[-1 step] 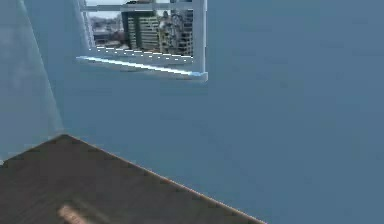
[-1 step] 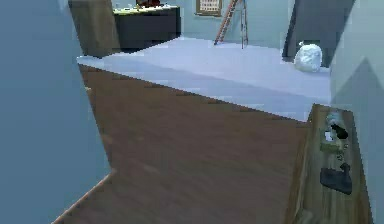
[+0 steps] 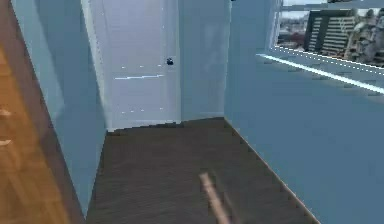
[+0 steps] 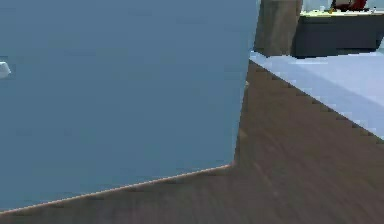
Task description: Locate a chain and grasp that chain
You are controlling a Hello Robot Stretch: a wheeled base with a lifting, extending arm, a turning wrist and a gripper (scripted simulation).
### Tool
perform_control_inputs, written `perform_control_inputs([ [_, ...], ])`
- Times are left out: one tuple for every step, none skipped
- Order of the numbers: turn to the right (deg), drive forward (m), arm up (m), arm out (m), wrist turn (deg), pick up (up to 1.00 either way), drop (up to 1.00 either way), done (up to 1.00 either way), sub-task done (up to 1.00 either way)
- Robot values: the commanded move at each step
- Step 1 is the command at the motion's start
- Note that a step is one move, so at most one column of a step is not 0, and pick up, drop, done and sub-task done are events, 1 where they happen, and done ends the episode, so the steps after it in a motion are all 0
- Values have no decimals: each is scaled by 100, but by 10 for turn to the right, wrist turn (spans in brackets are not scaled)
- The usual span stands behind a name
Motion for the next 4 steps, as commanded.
perform_control_inputs([
  [-450,0,0,0,0,0,0,0,0],
  [-450,0,0,0,0,0,0,0,0],
  [-180,0,0,0,0,0,0,0,0],
  [0,100,0,0,0,0,0,0,0],
])
